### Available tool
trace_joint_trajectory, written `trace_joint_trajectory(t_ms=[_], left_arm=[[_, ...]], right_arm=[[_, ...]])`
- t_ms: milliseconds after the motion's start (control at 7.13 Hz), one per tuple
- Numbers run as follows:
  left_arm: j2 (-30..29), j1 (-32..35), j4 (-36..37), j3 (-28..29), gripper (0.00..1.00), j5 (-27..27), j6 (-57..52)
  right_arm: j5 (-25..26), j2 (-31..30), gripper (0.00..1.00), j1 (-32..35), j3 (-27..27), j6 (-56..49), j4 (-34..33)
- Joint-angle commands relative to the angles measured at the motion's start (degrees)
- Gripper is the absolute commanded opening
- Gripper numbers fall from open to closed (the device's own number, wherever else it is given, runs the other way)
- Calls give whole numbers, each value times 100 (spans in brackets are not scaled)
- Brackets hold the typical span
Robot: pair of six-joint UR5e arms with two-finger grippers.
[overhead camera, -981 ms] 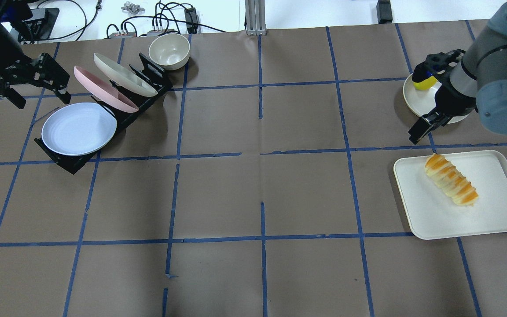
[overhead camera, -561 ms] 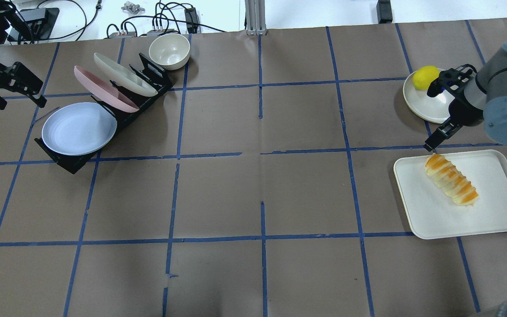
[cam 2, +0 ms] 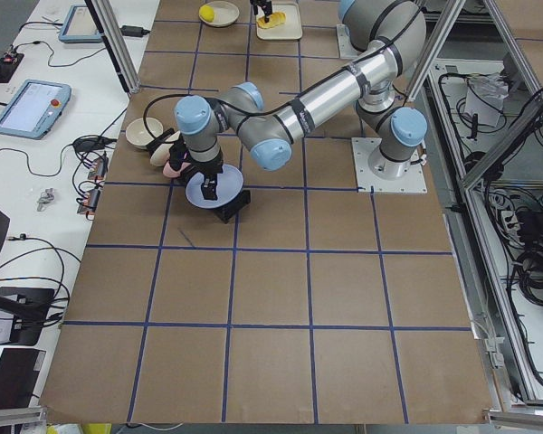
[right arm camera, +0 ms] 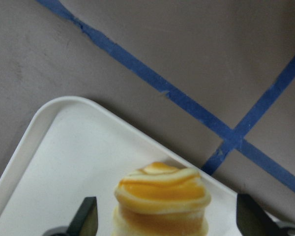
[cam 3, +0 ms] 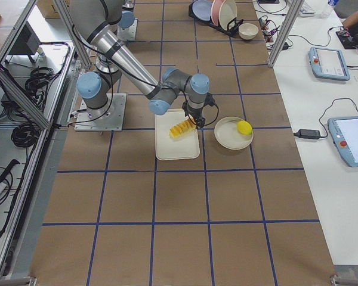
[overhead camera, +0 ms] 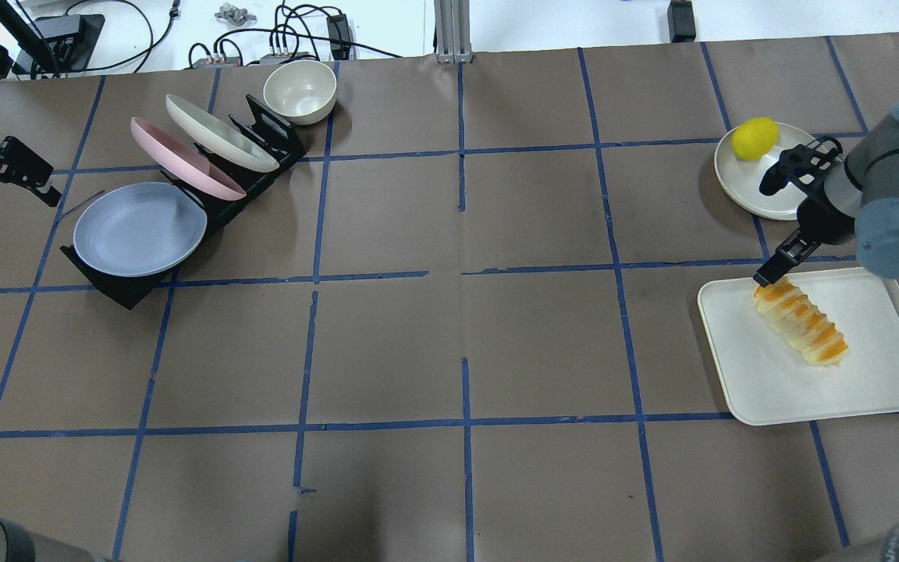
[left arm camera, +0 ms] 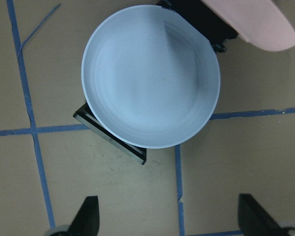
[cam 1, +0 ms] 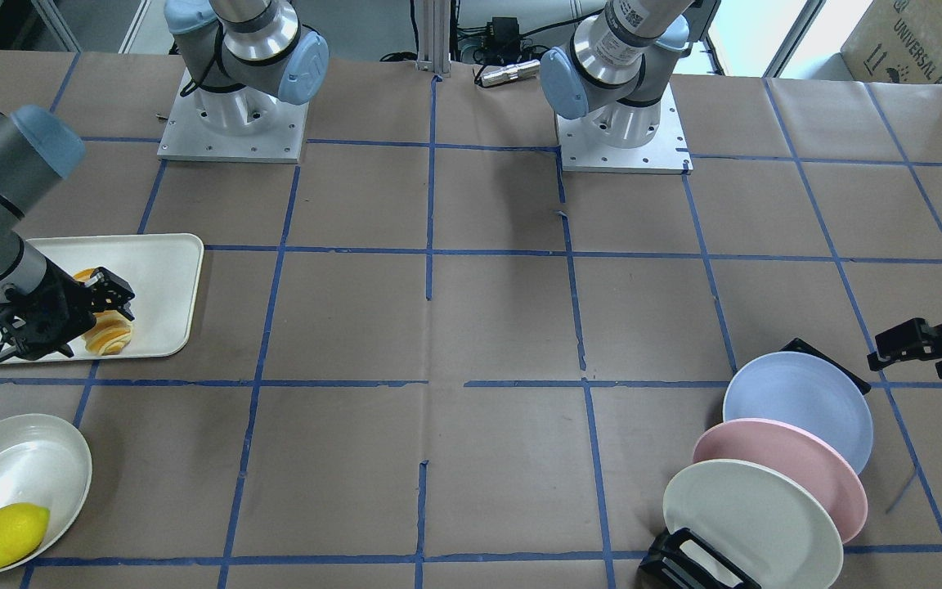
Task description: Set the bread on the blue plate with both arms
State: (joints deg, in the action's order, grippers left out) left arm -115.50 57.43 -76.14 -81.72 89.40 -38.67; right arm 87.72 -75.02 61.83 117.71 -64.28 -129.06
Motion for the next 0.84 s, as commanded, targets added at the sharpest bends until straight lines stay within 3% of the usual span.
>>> trace_joint_trajectory(t_ms=[0,280,561,701], left_arm=[[-734,-21,143,410,100,-80,-122],[-1272,-21,293,717,100,-509,-291],[-1362,-38,223,606,90,-670,-264],[-1396,-117,162,553,78,-678,-264]], right_arm=[[-62,-302,95,-206,165,-102,-58],[-27,-303,6,-215,209,-59,-32],[-71,-303,3,-329,437,-32,-58],[-97,-303,3,-364,446,-15,-58]])
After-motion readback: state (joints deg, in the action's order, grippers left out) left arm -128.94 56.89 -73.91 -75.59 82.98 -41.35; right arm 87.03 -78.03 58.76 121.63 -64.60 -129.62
